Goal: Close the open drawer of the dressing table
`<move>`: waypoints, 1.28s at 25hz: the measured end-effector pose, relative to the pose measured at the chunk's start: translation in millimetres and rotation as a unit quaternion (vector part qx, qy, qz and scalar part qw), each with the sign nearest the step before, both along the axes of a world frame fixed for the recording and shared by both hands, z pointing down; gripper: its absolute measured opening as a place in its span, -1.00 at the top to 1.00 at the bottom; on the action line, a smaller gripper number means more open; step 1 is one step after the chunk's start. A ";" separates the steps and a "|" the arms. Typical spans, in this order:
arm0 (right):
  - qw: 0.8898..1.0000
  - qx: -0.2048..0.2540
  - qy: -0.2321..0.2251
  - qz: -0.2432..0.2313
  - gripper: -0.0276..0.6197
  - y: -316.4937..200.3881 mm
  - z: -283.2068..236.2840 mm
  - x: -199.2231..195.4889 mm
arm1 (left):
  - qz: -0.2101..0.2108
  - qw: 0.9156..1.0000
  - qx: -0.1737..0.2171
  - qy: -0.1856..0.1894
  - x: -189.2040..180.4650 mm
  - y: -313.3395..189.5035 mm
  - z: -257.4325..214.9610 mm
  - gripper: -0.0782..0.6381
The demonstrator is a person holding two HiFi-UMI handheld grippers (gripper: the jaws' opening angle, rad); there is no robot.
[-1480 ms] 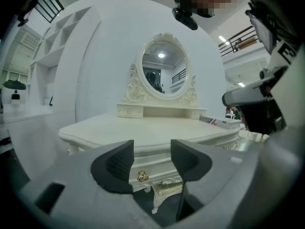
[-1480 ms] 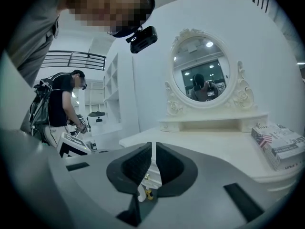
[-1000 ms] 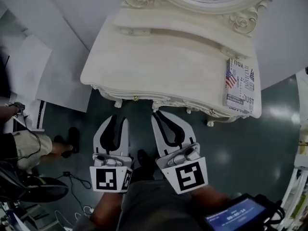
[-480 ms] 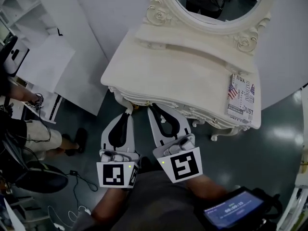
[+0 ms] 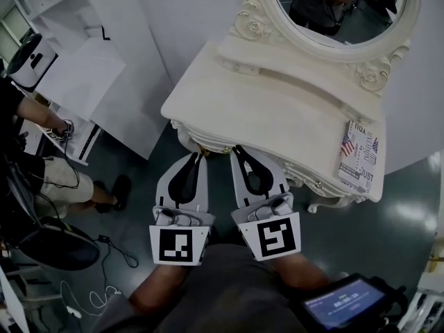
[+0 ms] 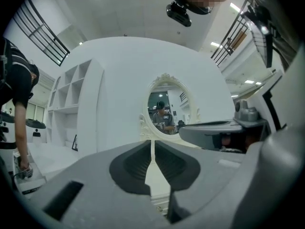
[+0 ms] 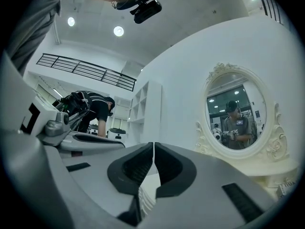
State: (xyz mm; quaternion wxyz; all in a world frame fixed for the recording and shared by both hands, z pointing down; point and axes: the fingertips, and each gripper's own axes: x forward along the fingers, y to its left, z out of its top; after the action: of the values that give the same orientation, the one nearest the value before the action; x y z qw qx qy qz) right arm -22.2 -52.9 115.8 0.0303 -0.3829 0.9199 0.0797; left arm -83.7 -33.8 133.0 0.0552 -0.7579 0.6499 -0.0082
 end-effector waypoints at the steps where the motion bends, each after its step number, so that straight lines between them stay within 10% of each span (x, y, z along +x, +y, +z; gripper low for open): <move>1: 1.000 0.001 0.003 -0.001 0.87 -0.5 0.5 -1.3 | -0.004 1.000 0.002 0.000 -1.8 -0.6 -1.5 0.68; 32: 1.000 0.017 0.012 -0.017 0.87 2.4 -3.8 -7.7 | -0.033 0.999 0.015 -0.004 -9.7 4.8 -11.1 0.68</move>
State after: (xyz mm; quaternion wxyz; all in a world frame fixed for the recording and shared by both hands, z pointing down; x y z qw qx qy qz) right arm -29.8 -50.5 112.0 0.0274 -0.3658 0.9250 0.0994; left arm -93.4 -29.0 121.9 0.0685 -0.7351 0.6745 -0.0032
